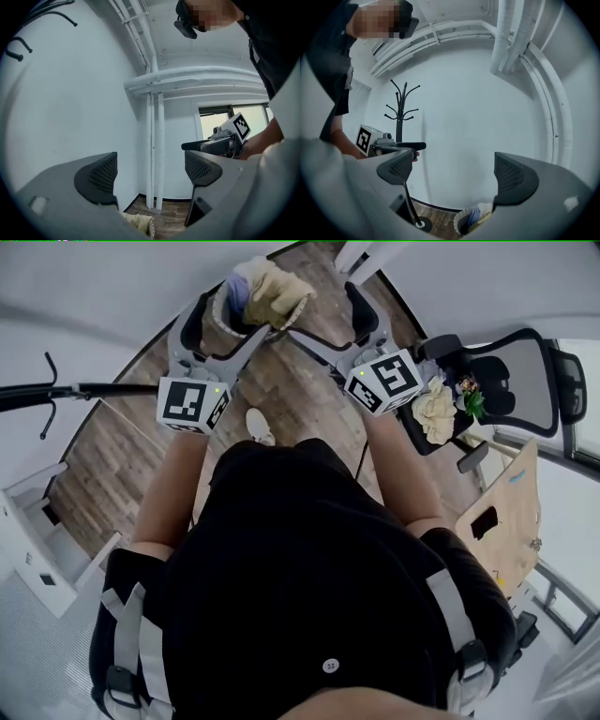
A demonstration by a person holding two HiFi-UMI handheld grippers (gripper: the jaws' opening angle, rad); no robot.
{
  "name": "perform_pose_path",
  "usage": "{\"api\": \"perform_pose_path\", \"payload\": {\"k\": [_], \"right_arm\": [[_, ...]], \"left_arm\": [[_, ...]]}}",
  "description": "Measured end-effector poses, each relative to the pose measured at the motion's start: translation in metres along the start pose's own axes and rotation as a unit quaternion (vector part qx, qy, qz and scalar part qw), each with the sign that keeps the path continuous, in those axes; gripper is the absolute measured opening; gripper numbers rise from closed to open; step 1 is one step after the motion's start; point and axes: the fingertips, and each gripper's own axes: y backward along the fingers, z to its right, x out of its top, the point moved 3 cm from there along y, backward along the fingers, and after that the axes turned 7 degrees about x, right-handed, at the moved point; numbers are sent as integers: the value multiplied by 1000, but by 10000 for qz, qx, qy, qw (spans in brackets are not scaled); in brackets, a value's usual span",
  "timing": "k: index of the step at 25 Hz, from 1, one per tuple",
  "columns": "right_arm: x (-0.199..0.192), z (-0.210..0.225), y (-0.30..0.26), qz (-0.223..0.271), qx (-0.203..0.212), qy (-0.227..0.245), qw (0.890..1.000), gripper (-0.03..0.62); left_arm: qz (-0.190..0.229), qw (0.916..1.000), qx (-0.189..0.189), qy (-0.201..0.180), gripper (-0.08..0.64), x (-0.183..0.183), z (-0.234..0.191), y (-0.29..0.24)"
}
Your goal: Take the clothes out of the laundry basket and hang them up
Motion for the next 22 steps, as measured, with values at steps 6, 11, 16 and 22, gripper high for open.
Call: {"api": "perform_pose_path", "payload": {"k": [6,11,16,22], "right_arm": [[-1,44,-48,-21,-5,-34,10000,528],[-10,101,-65,-67,33,-122,9999,526],[-24,181,-89,-19,209,-303,9993,520],[-42,277,-118,-185,520,-435,9975,515]], "left_arm": [[-21,10000,-42,16,451,-2,-44,-50],[-160,9998,75,53,451,-18,-61,-102],[-236,9995,220,73,451,-35,-73,-173],[-392,9986,309,156,450,-50,-76,-271]]}}
